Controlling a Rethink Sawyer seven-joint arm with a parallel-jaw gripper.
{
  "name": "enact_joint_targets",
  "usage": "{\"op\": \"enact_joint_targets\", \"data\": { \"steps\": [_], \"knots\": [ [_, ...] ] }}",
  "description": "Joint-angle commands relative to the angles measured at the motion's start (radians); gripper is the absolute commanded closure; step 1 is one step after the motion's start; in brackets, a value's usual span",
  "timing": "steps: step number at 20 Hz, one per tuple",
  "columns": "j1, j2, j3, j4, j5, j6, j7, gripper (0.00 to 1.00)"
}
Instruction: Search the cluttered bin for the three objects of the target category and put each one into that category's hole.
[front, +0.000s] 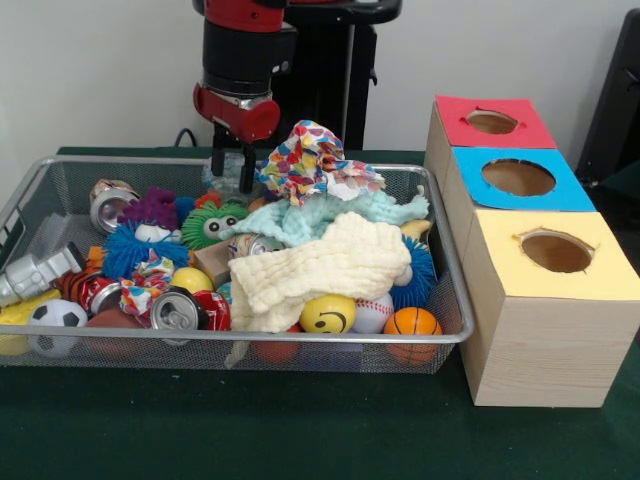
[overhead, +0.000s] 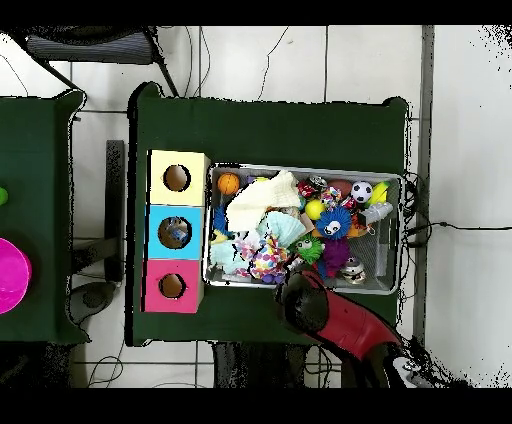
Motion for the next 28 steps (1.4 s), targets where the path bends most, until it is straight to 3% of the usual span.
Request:
{"op": "enact_joint_targets", "data": {
  "steps": [1,11,16,28],
  "knots": [
    [-0.021,0.011,0.011,-0.06,-0.045,0.029,0.052,0.0],
    [-0.054,0.004,0.051,-0.053,-0.064,0.003,0.069,0.0],
    [-0.093,-0.048,0.097,-0.019,-0.083,-0.02,0.086,0.0],
    [-0.138,-0.121,0.164,0.001,-0.072,0.045,0.086,0.0]
  ]
}}
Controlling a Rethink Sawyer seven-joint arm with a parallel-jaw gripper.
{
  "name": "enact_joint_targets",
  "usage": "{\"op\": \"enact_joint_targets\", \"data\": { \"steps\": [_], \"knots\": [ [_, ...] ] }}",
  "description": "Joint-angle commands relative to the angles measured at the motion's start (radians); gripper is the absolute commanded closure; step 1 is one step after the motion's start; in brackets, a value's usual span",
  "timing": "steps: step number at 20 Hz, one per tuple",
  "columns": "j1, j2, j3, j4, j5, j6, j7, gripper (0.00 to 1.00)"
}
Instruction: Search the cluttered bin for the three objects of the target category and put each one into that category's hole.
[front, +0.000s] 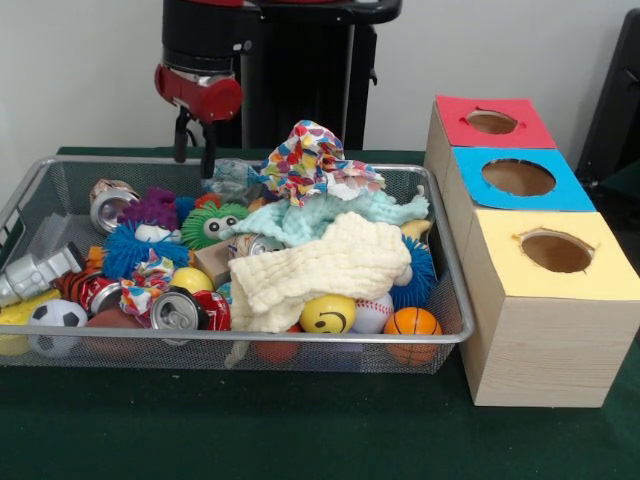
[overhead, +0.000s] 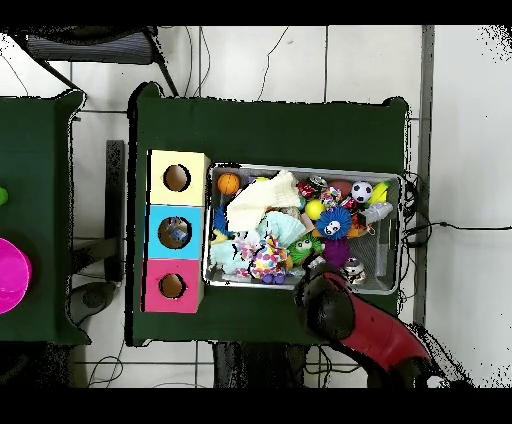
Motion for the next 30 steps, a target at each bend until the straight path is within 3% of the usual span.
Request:
{"op": "enact_joint_targets", "data": {
  "steps": [1,9,19,25,30],
  "knots": [
    [-0.028,-0.034,0.123,-0.001,-0.014,0.036,0.093,0.0],
    [-0.069,0.036,0.161,0.034,-0.036,-0.04,0.119,0.0],
    [-0.059,-0.018,0.168,0.1,0.002,0.03,0.134,0.0],
    [-0.048,-0.007,0.153,0.09,0.005,0.082,0.102,0.0],
    [-0.056,0.058,0.161,0.059,-0.01,0.04,0.092,0.0]
  ]
}}
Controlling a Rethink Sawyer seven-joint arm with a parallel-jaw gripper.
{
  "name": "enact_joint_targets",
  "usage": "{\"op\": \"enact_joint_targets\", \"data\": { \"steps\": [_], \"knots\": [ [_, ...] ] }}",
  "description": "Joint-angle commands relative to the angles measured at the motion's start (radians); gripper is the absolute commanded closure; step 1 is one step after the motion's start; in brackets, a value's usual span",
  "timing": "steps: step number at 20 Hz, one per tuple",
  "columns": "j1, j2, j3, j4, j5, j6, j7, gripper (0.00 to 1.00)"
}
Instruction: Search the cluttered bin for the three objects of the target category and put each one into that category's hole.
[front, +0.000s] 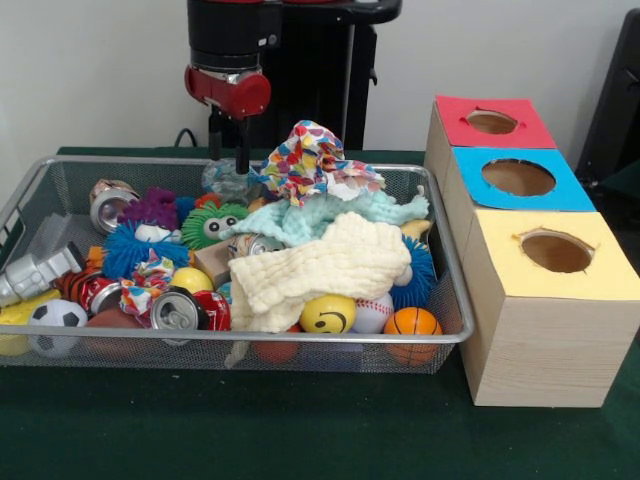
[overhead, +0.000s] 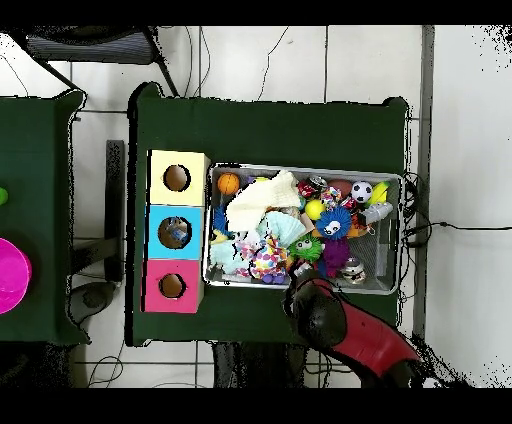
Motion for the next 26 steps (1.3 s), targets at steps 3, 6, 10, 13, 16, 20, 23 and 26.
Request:
{"op": "enact_joint_targets", "data": {
  "steps": [3,6,10,13,16,20,23,26],
  "knots": [
    [-0.001,0.105,0.067,-0.037,-0.017,-0.006,0.1,0.0],
    [-0.004,0.128,0.061,-0.056,-0.021,-0.023,0.097,0.0],
    [0.011,0.147,0.053,-0.056,-0.018,-0.016,0.097,0.0],
    [0.022,0.161,0.047,-0.055,-0.021,-0.013,0.093,0.0],
    [0.029,0.174,0.047,-0.059,-0.021,-0.017,0.093,0.0],
    [0.045,0.197,0.034,-0.079,-0.025,-0.019,0.084,0.0],
    [0.043,0.222,0.027,-0.101,-0.041,-0.017,0.062,0.0],
    [0.034,0.267,0.026,-0.135,-0.062,-0.024,0.04,0.0]
  ]
}}
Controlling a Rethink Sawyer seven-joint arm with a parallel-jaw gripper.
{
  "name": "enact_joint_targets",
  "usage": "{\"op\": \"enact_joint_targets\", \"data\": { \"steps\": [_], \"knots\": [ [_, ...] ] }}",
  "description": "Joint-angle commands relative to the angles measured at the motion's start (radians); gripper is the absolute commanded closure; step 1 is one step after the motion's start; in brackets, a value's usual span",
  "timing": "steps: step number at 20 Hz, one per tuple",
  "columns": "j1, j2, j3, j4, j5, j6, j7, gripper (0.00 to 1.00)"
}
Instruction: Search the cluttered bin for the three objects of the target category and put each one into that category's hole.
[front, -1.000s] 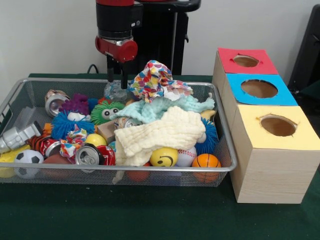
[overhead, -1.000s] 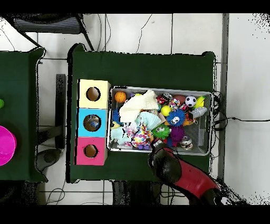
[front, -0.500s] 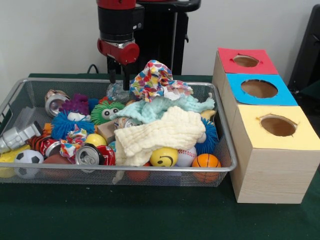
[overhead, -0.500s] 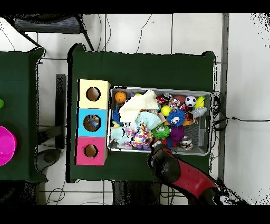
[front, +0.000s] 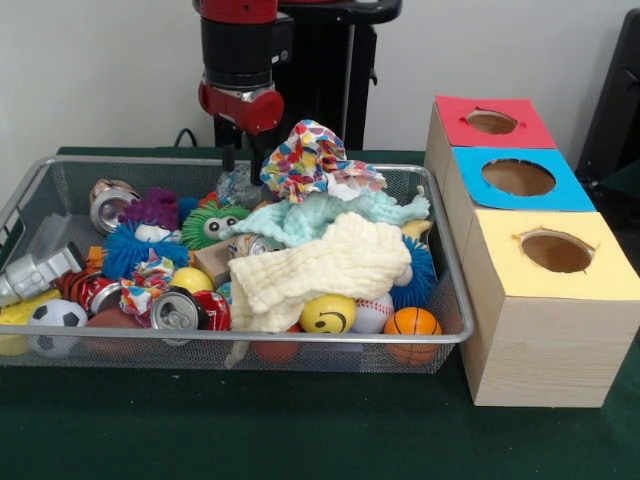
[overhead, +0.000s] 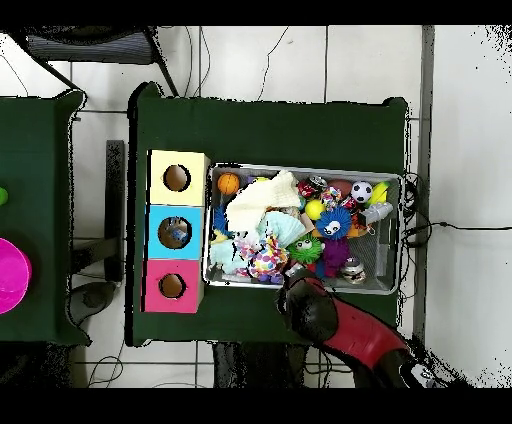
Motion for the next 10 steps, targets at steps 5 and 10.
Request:
{"op": "enact_joint_targets", "data": {
  "steps": [5,10],
  "knots": [
    [0.018,0.249,0.021,-0.157,-0.066,-0.052,0.042,0.0],
    [0.052,0.255,-0.011,-0.17,-0.063,-0.076,0.046,0.0]
  ]
}}
